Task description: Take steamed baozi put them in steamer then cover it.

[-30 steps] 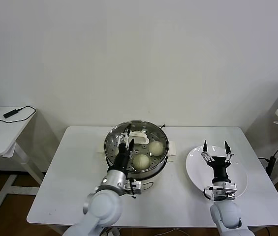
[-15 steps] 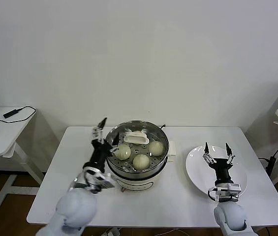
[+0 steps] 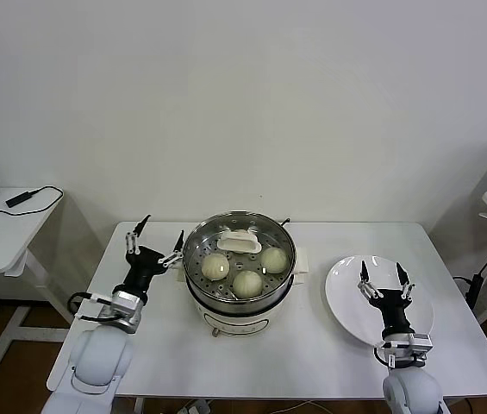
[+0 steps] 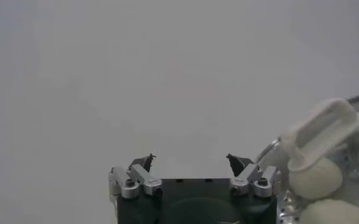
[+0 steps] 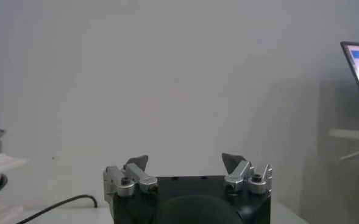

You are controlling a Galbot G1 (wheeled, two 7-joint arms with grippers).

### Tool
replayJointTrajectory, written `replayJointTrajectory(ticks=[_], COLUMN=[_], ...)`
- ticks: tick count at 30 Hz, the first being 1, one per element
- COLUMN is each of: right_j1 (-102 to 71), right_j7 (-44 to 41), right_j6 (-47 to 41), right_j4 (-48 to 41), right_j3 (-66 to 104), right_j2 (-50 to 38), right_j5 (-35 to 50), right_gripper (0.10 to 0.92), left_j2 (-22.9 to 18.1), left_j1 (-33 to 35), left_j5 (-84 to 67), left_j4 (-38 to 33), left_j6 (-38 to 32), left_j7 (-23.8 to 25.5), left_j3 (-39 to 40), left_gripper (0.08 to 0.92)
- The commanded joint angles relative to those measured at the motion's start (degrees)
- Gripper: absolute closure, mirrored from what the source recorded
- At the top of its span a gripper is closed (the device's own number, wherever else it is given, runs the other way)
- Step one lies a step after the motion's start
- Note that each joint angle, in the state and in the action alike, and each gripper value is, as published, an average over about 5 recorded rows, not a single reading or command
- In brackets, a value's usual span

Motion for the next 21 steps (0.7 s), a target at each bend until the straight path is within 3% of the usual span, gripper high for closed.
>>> replayJointTrajectory(ticks=[1,21], right_j1=[-3.1,-7.5], right_j7=[-1.0,-0.9], right_j6=[0.0,0.6], right_j4=[1.1,4.7], right_j3=[0.3,0.6], right_j2=[0.4,2.2], right_j5=[1.3,-1.5], right_gripper=[0.203,0.203], left_j2=[-0.9,-1.1], left_j1=[1.6,5.7], left_j5=[-13.6,-12.1], left_j4=[7.0,7.0], left_j6=[-11.1,-12.6], left_j7=[-0.3,1.4], left_j3=[-5.4,-6.3], left_gripper=[0.177,0.177])
